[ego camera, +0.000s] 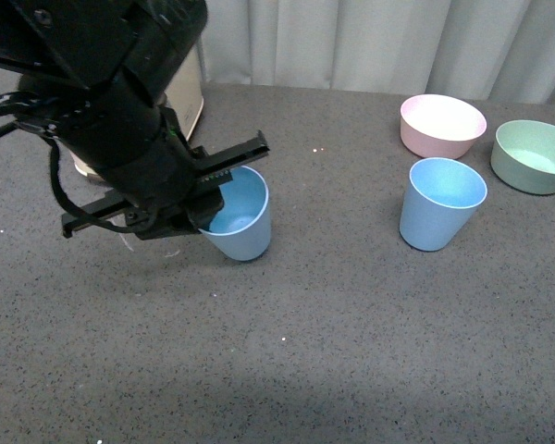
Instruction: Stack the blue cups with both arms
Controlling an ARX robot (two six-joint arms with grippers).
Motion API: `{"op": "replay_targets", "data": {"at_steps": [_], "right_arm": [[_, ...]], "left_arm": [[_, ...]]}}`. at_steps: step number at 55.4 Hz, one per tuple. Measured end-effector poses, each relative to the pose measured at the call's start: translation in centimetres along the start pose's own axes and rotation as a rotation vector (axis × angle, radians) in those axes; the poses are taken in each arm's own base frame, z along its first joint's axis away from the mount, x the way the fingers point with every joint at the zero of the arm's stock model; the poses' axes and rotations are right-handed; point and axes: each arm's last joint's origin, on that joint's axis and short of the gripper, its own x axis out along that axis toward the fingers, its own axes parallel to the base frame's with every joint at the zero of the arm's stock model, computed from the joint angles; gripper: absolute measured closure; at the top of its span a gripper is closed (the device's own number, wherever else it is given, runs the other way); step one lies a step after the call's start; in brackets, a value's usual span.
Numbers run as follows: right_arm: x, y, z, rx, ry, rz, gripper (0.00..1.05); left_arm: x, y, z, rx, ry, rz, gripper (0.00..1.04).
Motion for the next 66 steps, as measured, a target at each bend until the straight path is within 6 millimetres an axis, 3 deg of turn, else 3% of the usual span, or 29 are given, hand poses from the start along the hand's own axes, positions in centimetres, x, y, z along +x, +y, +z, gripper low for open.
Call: {"op": "replay_targets", "data": {"at_steps": [19, 25, 31, 42, 45, 50, 52, 56, 60, 62, 66], "right_arm": [[0.0, 0.0, 0.0, 0.000, 0.000, 0.000, 0.10], [0.0, 0.0, 0.0, 0.000, 0.000, 0.000, 0.10], [0.0, 0.0, 0.0, 0.000, 0.000, 0.000, 0.10], [0.0, 0.0, 0.0, 0.000, 0.000, 0.000, 0.10], [0.0, 0.0, 0.0, 0.000, 0.000, 0.000, 0.10], [0.0, 0.0, 0.0, 0.000, 0.000, -0.001, 0.10], [0.0, 0.0, 0.0, 0.000, 0.000, -0.001, 0.10], [0.0, 0.0, 0.0, 0.000, 0.001, 0.000, 0.10], [0.0, 0.0, 0.0, 0.000, 0.001, 0.000, 0.10], [0.0, 0.0, 0.0, 0.000, 0.000, 0.001, 0.10], [0.0, 0.0, 0.0, 0.000, 0.000, 0.000, 0.10]], "left_arm": [[0.6, -1.9, 0.4, 0.015, 0.024, 0.006, 1.01], [0.5, -2.2, 0.4, 0.006, 0.030, -0.010, 0.78], [0.1, -2.4, 0.6, 0.008, 0.013, -0.025, 0.64], [-2.7, -3.2, 1.4, 0.069, -0.120, -0.074, 0.24], [-1.7, -1.7, 0.7, 0.190, -0.435, -0.012, 0.36], [-1.7, 3.2, -2.2, 0.359, -0.730, 0.016, 0.56], [-2.9, 4.5, -2.5, 0.379, -0.855, -0.014, 0.63], [-8.2, 6.1, -2.3, 0.352, -1.162, -0.109, 0.81], [-10.5, 7.7, -3.1, 0.358, -1.221, -0.109, 0.95], [-10.8, 8.9, -4.0, 0.369, -1.202, -0.095, 1.01], [-11.0, 10.8, -5.7, 0.392, -1.153, -0.080, 1.01]]}}
